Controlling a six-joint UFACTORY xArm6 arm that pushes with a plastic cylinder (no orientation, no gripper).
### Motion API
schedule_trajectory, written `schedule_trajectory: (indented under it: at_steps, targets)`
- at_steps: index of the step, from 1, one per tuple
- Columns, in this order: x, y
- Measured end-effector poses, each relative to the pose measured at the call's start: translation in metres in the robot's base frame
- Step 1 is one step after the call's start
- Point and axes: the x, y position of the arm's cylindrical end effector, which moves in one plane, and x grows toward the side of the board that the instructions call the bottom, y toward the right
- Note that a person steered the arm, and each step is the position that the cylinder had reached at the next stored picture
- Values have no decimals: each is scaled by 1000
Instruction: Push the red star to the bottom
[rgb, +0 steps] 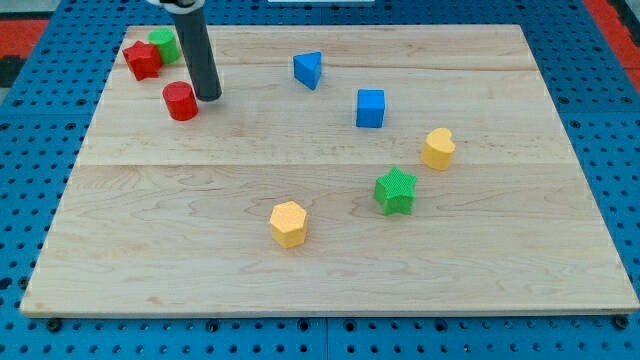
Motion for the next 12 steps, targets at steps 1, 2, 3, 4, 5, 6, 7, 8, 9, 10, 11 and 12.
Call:
schedule_trajectory:
  at_steps: [1, 2, 3, 4, 5, 6, 7, 8, 9, 10, 11, 12]
  targets:
    - [-23, -29]
    - [12, -31]
    - [48, -19]
    - [12, -20]
    - [0, -63]
    - [7, -117]
    - [-32, -146]
    - [-71, -144]
    - [-50, -95]
    - [-10, -64]
    - [1, -26]
    - [33, 21]
